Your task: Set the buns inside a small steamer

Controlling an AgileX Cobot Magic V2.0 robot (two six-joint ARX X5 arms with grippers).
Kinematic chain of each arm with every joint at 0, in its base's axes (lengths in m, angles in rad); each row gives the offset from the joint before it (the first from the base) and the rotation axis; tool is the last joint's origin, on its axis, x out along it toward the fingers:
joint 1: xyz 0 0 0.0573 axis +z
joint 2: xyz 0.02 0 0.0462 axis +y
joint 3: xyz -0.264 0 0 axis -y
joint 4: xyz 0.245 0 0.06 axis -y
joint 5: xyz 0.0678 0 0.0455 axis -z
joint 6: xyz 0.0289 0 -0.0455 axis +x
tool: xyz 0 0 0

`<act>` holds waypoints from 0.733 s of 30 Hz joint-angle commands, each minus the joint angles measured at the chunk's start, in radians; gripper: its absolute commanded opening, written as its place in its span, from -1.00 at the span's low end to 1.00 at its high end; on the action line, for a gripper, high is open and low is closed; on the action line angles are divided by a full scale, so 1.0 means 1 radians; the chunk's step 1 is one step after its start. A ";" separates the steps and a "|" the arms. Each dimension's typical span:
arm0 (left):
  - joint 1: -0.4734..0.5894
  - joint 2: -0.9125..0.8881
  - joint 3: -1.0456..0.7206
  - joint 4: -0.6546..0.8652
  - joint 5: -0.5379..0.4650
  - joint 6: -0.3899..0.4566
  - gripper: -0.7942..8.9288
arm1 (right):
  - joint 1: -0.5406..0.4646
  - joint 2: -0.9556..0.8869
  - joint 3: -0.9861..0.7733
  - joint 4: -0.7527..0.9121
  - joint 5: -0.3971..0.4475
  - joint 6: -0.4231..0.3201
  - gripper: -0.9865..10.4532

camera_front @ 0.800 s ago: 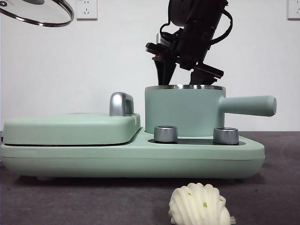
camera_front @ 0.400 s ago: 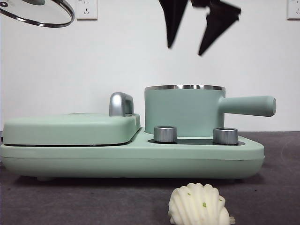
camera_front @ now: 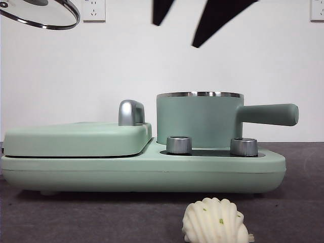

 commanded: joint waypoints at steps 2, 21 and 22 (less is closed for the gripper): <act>-0.002 0.005 0.029 0.026 0.000 0.015 -0.82 | 0.016 -0.091 -0.129 0.064 0.000 -0.119 -0.19; -0.002 0.005 0.029 0.011 0.000 0.015 -0.82 | 0.016 -0.235 -0.552 0.325 -0.161 -0.393 -0.18; -0.002 0.005 0.029 0.011 0.000 0.015 -0.82 | 0.016 -0.223 -0.552 0.330 -0.161 -0.392 -0.16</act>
